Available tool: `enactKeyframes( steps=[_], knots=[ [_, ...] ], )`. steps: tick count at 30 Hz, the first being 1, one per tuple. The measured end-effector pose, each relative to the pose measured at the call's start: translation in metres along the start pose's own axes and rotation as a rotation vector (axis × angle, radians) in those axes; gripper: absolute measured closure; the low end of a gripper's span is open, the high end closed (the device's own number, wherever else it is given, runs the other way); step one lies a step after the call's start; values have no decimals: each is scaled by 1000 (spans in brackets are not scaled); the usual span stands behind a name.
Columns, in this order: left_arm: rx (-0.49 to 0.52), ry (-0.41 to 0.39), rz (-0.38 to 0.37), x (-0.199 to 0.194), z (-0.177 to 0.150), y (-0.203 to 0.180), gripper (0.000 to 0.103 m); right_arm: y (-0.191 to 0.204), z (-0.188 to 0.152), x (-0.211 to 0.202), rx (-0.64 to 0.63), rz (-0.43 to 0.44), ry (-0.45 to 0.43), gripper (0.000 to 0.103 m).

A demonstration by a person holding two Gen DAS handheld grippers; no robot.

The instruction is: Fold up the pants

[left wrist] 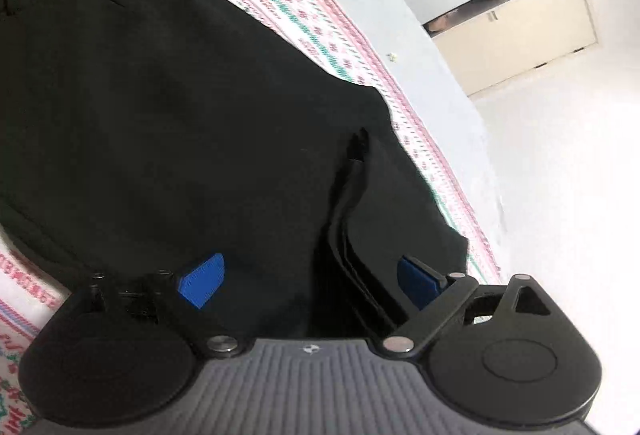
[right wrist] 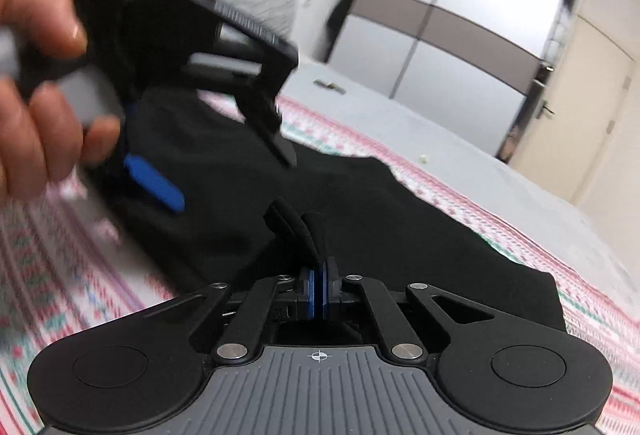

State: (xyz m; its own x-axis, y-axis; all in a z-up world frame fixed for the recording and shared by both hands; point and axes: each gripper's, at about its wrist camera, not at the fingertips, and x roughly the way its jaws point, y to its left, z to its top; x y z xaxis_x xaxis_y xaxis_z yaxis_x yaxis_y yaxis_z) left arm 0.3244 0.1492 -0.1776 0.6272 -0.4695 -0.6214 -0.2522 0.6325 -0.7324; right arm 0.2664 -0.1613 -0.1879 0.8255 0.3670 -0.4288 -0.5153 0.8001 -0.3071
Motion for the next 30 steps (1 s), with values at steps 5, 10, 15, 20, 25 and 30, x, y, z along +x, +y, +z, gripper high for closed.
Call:
enactKeyframes(
  steps=[5,10,15,20,25,30],
  knots=[
    [-82,34,-135,8,-4,2,0,12,12,-24,-43,-14,-72,100],
    [13,50,-158,27,-4,-14,7,20,6,-30,-68,21,-44,100],
    [36,70,-134,37,3,-7,43,23,4,-38,-71,29,-68,100],
    [60,30,-129,34,18,0,66,26,2,-32,-60,44,-45,100],
    [108,7,-86,40,31,5,68,34,1,-29,-44,51,-43,100],
    [153,-43,-88,35,43,5,74,32,3,-29,61,54,-17,101]
  ],
)
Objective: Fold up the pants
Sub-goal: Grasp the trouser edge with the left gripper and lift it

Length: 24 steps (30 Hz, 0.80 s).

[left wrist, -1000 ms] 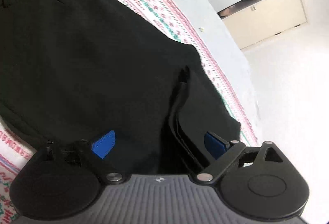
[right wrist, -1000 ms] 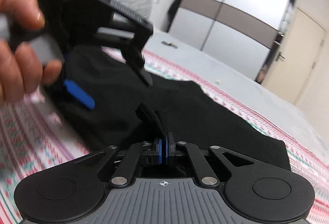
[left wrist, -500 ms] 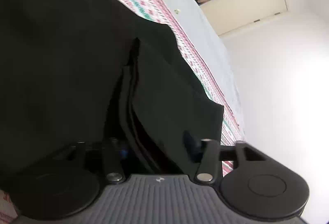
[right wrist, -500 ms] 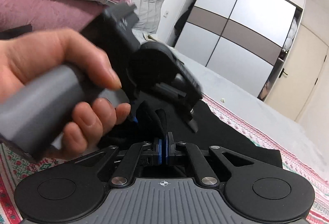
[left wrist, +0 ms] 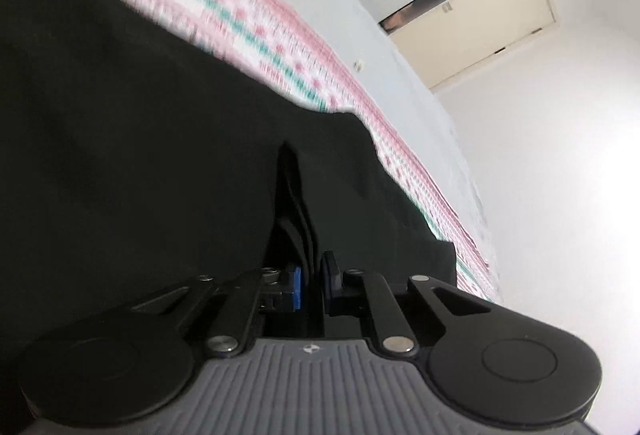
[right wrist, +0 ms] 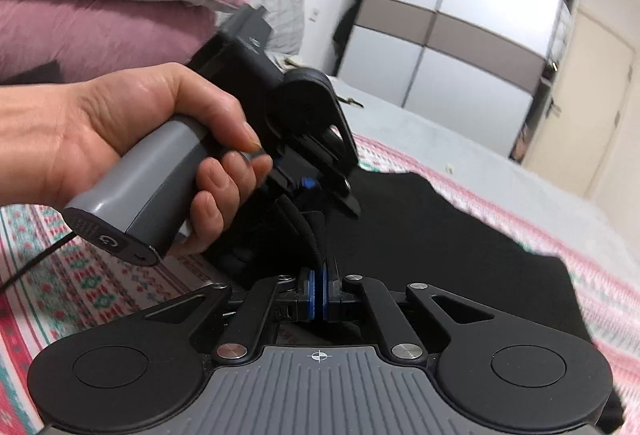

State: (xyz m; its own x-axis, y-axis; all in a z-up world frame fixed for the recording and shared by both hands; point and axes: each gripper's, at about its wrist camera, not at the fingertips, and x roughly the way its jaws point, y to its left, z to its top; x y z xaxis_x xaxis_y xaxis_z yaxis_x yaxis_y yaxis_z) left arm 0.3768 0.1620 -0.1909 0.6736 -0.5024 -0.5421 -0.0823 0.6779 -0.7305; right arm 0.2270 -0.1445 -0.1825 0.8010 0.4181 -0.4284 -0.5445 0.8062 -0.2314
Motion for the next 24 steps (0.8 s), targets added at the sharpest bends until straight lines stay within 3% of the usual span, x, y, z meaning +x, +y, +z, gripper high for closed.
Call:
enactKeyframes(
  steps=[5,12,18,22,24],
  knots=[
    [144,-37,18,-8,9,-14,78,3,2,-6,131,-20,8,100],
    [339,-119,57,-19,11,-32,78,17,14,7,205,-11,20,100],
    [344,-163,130,-45,39,-19,78,28,38,20,234,30,1,100],
    [454,-212,203,-71,54,-15,78,45,61,28,234,83,-37,100],
    [451,-219,235,-80,64,-4,78,59,70,35,214,114,-45,100]
  ],
)
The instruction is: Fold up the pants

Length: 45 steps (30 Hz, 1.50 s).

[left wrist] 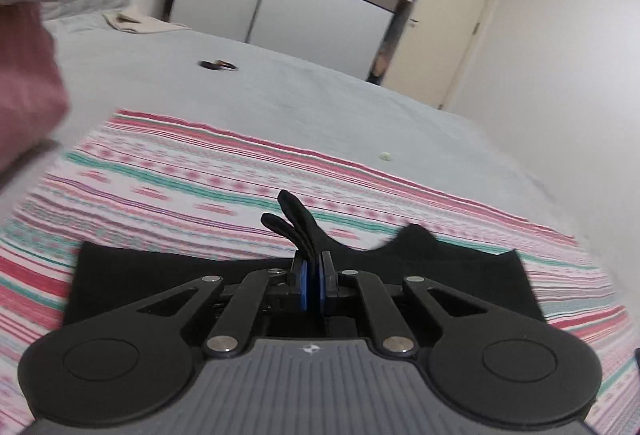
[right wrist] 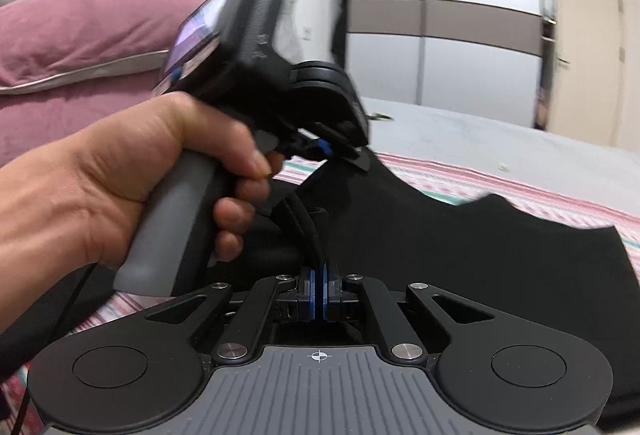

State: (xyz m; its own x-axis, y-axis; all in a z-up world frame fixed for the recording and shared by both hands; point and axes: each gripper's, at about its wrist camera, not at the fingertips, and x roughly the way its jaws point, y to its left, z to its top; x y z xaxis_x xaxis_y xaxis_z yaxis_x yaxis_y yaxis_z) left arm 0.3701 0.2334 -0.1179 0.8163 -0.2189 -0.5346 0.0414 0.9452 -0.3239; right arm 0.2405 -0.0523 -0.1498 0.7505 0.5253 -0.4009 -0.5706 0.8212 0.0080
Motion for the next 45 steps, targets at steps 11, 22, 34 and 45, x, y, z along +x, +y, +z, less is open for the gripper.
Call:
enactKeyframes(
  steps=[11,22,34,45],
  knots=[
    [-96,72,143,-7,-7,63,78,51,11,43,32,117,82,100],
    [-92,51,187,-13,-6,65,78,55,3,50,4,146,140,100],
    [-111,22,299,-29,6,76,73,-3,9,13,77,253,246,55],
    [-130,40,207,-43,-1,-27,55,-253,-27,-112,258,-187,318,83]
  ],
)
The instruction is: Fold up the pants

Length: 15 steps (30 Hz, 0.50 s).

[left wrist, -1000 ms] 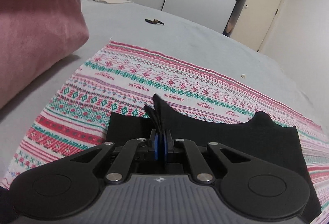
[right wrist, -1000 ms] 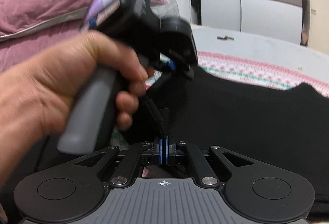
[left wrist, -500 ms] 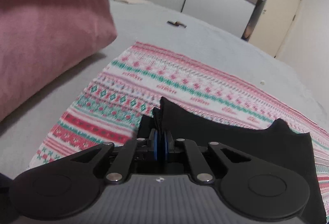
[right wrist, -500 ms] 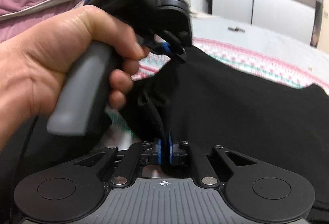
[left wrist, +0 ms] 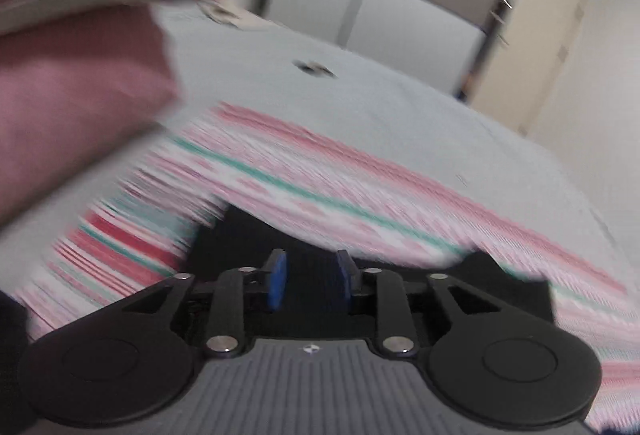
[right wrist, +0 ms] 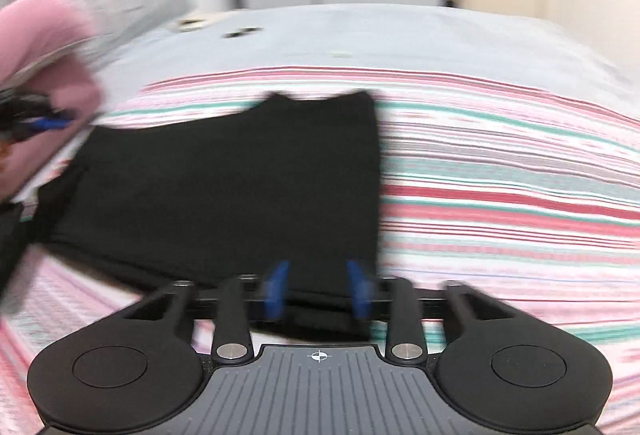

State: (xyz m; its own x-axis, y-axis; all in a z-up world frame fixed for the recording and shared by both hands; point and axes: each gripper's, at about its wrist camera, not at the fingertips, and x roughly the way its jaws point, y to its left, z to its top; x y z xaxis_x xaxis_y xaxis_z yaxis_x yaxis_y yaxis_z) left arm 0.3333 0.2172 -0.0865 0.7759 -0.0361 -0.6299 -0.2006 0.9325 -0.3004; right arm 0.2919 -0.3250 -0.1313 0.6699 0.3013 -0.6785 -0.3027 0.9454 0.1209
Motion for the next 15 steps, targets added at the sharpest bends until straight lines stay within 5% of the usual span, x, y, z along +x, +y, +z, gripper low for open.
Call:
enactKeyframes(
  steps=[4,8,15],
  knots=[
    [56,145,-112,16,-47,-67,55,-38,0,0,84,-9,-67,86],
    [214,160,-60,16,-86,-107,55,-30,-1,25,96,65,-37,90],
    [217,190,-22,27,-99,-109,54,-11,-15,49,20,70,83,92]
  ],
)
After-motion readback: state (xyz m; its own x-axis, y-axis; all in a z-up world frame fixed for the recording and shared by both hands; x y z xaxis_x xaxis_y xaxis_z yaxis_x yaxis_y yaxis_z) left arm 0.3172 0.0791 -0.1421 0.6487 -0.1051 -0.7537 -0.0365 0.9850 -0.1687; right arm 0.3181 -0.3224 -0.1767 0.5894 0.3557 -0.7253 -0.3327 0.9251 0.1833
